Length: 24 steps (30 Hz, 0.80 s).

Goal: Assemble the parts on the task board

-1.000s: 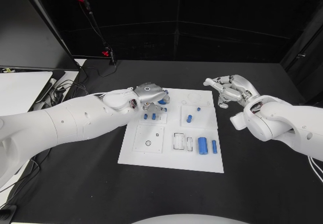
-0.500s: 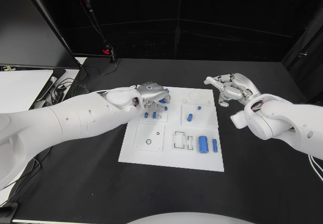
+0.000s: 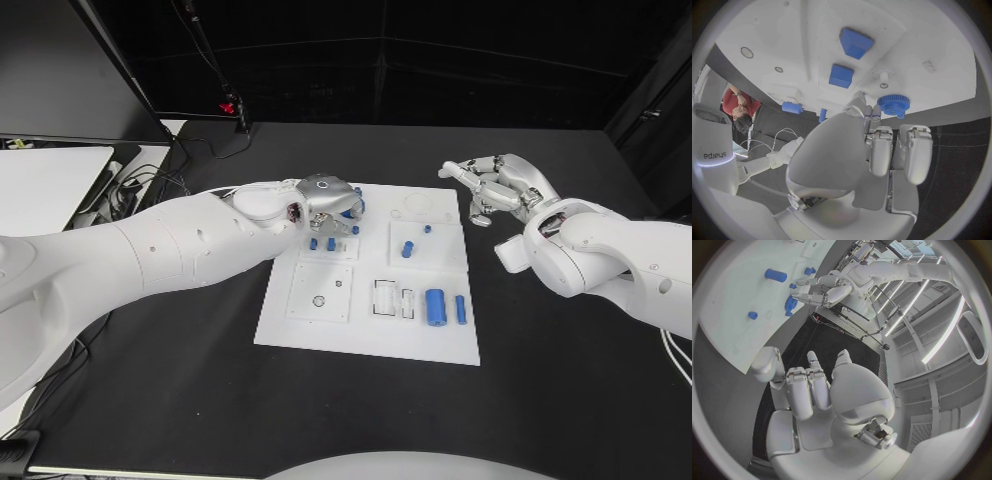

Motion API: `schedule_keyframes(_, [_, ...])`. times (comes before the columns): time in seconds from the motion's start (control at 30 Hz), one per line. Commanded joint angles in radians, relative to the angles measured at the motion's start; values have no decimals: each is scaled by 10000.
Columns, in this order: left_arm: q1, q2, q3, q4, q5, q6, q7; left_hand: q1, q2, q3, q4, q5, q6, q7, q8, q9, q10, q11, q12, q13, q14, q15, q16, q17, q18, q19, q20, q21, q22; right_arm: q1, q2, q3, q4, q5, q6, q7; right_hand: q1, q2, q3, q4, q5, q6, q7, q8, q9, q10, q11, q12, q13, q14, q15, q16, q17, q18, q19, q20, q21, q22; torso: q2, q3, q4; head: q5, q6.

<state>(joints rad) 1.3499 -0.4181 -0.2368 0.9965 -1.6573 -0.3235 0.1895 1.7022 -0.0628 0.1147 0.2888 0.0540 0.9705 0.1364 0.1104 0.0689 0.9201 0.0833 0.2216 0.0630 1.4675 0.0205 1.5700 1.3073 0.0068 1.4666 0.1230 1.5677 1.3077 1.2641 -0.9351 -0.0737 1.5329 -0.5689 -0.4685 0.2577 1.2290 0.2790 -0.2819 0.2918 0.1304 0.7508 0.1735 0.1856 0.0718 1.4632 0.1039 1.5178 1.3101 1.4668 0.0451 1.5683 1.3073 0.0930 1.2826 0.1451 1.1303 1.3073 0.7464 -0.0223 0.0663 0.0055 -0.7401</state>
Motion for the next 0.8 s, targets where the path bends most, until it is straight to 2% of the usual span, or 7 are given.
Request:
schedule_keyframes(0.03, [12,41,9,-34,-47,477,-11,55,-70,61,13,-65,-2,-46,-56,5,108,-7,-51,-1,1033,-52,8,2635,-68,1042,-78,31,2631,17,9,6,13,5,2,102,84,-16,-49,-11,-52,-63,5,36,-8,282,-66,-29,1874,1040,-81,25,2635,124,-60,21,-47,870,1,4,12,-4,-19])
schedule_keyframes(0.5, [-2,164,9,-67,-46,613,221,25,-74,133,24,-64,178,-86,-18,37,314,-31,-44,3,1033,-56,8,2635,-68,1042,-79,31,2631,17,9,6,-30,20,20,78,89,-14,-57,-12,-51,-60,8,42,-7,275,-62,-35,1863,1040,-81,25,2635,124,-56,18,-55,868,2,0,4,-28,-93])
schedule_keyframes(0.8, [-11,248,9,-97,-46,821,124,95,116,335,15,-63,275,-113,-18,47,408,-55,-98,-7,1033,-70,8,2635,-68,1042,-86,31,2631,16,20,6,-32,74,41,90,93,-9,-61,-12,-50,-59,9,46,-7,274,-62,-37,1860,1040,-81,25,2635,125,-60,17,-70,862,0,3,-3,-25,-128])
